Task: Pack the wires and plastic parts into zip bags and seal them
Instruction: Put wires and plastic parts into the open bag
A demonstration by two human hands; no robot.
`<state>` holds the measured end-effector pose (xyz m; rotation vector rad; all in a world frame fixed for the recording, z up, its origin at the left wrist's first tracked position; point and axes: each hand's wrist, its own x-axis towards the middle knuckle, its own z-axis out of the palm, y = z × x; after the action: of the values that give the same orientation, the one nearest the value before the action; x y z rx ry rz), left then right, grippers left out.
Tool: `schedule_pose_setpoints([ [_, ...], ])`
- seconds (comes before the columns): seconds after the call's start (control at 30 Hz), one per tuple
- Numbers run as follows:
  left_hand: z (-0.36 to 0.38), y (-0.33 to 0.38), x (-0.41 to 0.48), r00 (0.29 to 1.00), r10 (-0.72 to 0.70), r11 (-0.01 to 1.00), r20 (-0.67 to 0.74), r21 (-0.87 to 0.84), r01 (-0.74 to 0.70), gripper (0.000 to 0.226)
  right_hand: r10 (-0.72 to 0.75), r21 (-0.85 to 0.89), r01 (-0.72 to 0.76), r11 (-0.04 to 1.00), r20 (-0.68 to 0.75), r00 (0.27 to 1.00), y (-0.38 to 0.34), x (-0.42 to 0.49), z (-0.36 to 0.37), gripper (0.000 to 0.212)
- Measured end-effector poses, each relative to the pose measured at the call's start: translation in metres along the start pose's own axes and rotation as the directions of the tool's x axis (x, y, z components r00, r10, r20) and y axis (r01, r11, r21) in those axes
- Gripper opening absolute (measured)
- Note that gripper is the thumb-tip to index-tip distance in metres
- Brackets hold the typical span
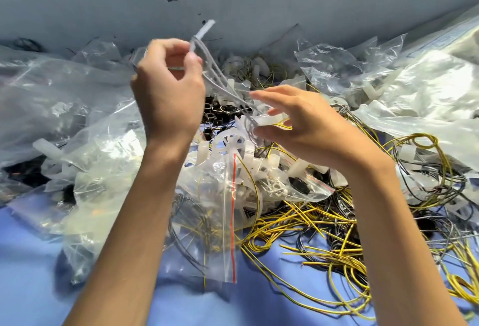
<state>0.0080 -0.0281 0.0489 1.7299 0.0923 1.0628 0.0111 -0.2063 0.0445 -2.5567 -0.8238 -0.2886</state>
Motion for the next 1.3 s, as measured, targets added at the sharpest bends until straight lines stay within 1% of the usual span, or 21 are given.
schedule_pose_setpoints([
  [0.07, -0.006, 0.000, 0.006, 0.989, 0.037, 0.999, -0.144, -0.017, -0.040, 0.004, -0.010, 0.018, 0.010, 1.000, 0.010, 1.000, 0.000, 0.000, -0.003, 0.055],
  [0.13, -0.010, 0.001, 0.010, 0.970, 0.023, 0.988, -0.243, -0.142, -0.059, 0.007, -0.019, 0.031, 0.019, 0.999, 0.005, 1.000, -0.003, -0.001, -0.004, 0.053],
  [0.2, -0.012, 0.004, 0.011, 0.955, -0.008, 0.959, -0.297, -0.274, -0.077, 0.009, -0.032, 0.053, 0.035, 0.998, -0.050, 0.998, -0.006, -0.002, -0.006, 0.050],
  [0.27, -0.010, 0.008, 0.009, 0.952, -0.039, 0.931, -0.303, -0.358, -0.076, 0.011, -0.057, 0.077, 0.071, 0.995, -0.166, 0.985, -0.010, -0.002, -0.010, 0.048],
  [0.3, -0.009, 0.010, 0.007, 0.960, -0.048, 0.920, -0.274, -0.386, -0.064, 0.013, -0.071, 0.074, 0.089, 0.993, -0.223, 0.972, -0.012, -0.002, -0.012, 0.050],
  [0.33, -0.007, 0.011, 0.005, 0.975, -0.054, 0.913, -0.214, -0.405, -0.038, 0.014, -0.085, 0.056, 0.104, 0.993, -0.272, 0.958, -0.014, -0.002, -0.013, 0.054],
  [0.4, -0.001, 0.015, 0.000, 0.998, -0.058, 0.911, -0.008, -0.409, 0.050, 0.014, -0.115, -0.017, 0.116, 0.993, -0.336, 0.935, -0.015, -0.003, -0.015, 0.063],
  [0.47, 0.005, 0.019, -0.008, 0.978, -0.059, 0.925, 0.202, -0.357, 0.130, 0.015, -0.123, -0.080, 0.101, 0.992, -0.358, 0.925, -0.015, -0.003, -0.015, 0.069],
  [0.5, 0.007, 0.020, -0.012, 0.963, -0.064, 0.936, 0.261, -0.320, 0.149, 0.016, -0.120, -0.084, 0.096, 0.992, -0.361, 0.925, -0.015, -0.004, -0.015, 0.070],
  [0.53, 0.009, 0.021, -0.014, 0.953, -0.072, 0.943, 0.295, -0.290, 0.161, 0.016, -0.112, -0.061, 0.097, 0.993, -0.358, 0.927, -0.015, -0.004, -0.015, 0.071],
  [0.67, 0.011, 0.026, -0.020, 0.907, -0.100, 0.944, 0.410, -0.249, 0.216, 0.019, -0.122, 0.158, 0.172, 0.972, -0.286, 0.950, -0.011, -0.007, -0.020, 0.080],
  [0.73, 0.010, 0.026, -0.019, 0.883, -0.105, 0.941, 0.458, -0.240, 0.237, 0.020, -0.131, 0.195, 0.183, 0.963, -0.253, 0.958, -0.011, -0.008, -0.021, 0.083],
  [0.8, 0.005, 0.023, -0.016, 0.829, -0.107, 0.944, 0.549, -0.205, 0.258, 0.020, -0.105, 0.222, 0.161, 0.962, -0.245, 0.964, -0.012, -0.008, -0.022, 0.079],
  [0.87, -0.002, 0.019, -0.012, 0.746, -0.096, 0.955, 0.659, -0.150, 0.257, 0.021, -0.055, 0.278, 0.121, 0.953, -0.234, 0.971, -0.014, -0.007, -0.021, 0.076],
  [0.93, -0.009, 0.016, -0.008, 0.693, -0.078, 0.964, 0.717, -0.122, 0.235, 0.023, -0.028, 0.334, 0.097, 0.938, -0.204, 0.979, -0.014, -0.008, -0.021, 0.069],
  [1.03, -0.017, 0.011, -0.002, 0.671, -0.048, 0.976, 0.740, -0.109, 0.189, 0.025, -0.011, 0.399, 0.058, 0.915, -0.118, 0.993, -0.012, -0.010, -0.020, 0.049],
  [1.13, -0.021, 0.008, 0.000, 0.632, -0.015, 0.981, 0.775, -0.112, 0.160, 0.024, 0.034, 0.394, -0.016, 0.919, -0.041, 0.999, -0.010, -0.010, -0.019, 0.031],
  [1.23, -0.023, 0.005, 0.002, 0.609, -0.015, 0.985, 0.793, -0.093, 0.145, 0.024, 0.054, 0.390, -0.036, 0.920, -0.036, 0.998, -0.007, -0.010, -0.018, 0.017],
  [1.3, -0.024, 0.003, 0.003, 0.596, -0.036, 0.990, 0.802, -0.053, 0.131, 0.025, 0.084, 0.411, -0.049, 0.910, -0.067, 0.994, -0.006, -0.010, -0.018, 0.012],
])
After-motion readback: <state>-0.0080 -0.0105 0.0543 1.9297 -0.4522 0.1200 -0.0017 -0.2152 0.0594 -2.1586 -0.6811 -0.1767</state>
